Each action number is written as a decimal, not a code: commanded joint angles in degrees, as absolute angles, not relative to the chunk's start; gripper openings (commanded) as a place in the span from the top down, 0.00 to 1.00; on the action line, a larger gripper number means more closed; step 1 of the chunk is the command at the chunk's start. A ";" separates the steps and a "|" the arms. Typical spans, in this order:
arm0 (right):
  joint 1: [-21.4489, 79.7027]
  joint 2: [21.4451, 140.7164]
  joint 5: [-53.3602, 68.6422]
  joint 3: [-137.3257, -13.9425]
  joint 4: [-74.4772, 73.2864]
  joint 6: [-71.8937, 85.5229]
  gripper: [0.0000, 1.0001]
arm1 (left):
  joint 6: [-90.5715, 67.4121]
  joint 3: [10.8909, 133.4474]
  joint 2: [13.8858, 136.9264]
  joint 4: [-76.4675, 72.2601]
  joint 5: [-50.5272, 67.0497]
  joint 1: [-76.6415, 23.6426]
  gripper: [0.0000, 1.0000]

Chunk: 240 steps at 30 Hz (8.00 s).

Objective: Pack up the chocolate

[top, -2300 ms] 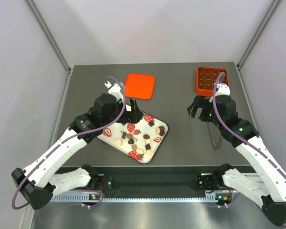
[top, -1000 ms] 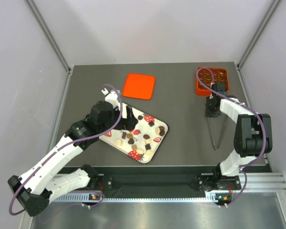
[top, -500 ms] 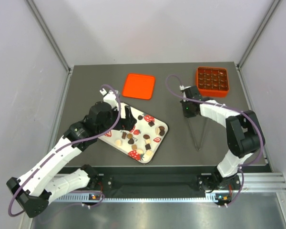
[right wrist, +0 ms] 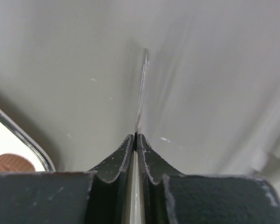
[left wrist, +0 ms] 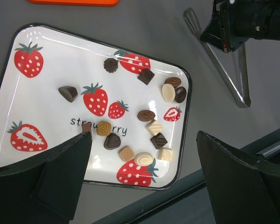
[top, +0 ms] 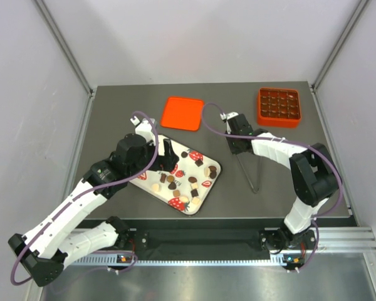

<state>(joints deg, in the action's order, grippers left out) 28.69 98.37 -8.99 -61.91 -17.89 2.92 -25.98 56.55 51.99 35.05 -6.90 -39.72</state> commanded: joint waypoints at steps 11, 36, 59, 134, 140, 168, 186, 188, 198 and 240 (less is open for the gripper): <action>28.56 94.85 -15.64 -67.15 -22.66 8.24 0.40 | -25.66 57.30 49.31 36.91 -7.21 -39.64 0.01; 22.68 82.36 -9.85 -49.66 -27.53 16.70 0.00 | -27.60 56.78 43.60 38.32 -0.62 -39.64 0.01; 23.38 89.47 -8.35 -48.16 -21.62 18.81 0.03 | -27.78 56.78 43.51 38.06 -1.40 -39.64 0.01; 57.22 69.25 -17.66 -61.17 -46.23 18.54 0.55 | -29.44 61.00 46.85 34.01 -9.32 -39.64 0.02; 57.83 69.78 -17.49 -59.59 -45.97 20.65 0.57 | -29.88 60.73 46.32 34.63 -9.93 -39.64 0.02; 58.45 72.25 -12.74 -52.65 -37.97 25.14 0.67 | -30.50 59.50 45.09 35.24 -10.72 -39.64 0.02; 48.01 68.55 -11.69 -67.14 -43.59 18.56 0.82 | -31.20 55.82 48.95 30.86 -1.16 -37.10 0.01; 40.13 69.95 -10.81 -70.65 -44.21 14.60 0.82 | -31.55 54.94 49.13 30.41 4.29 -35.60 0.01; 13.46 92.88 -13.27 -88.58 -38.32 4.40 0.81 | -29.45 56.06 53.26 38.93 -9.59 -35.42 0.01; 9.30 109.62 -18.37 -111.37 -42.19 2.99 0.61 | -21.01 53.26 43.60 34.10 -9.67 -35.42 0.01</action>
<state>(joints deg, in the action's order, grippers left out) 7.11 118.30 -16.53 -110.00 -41.25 3.14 -21.67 50.72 44.60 34.37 -8.67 -35.51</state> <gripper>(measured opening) 0.397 0.991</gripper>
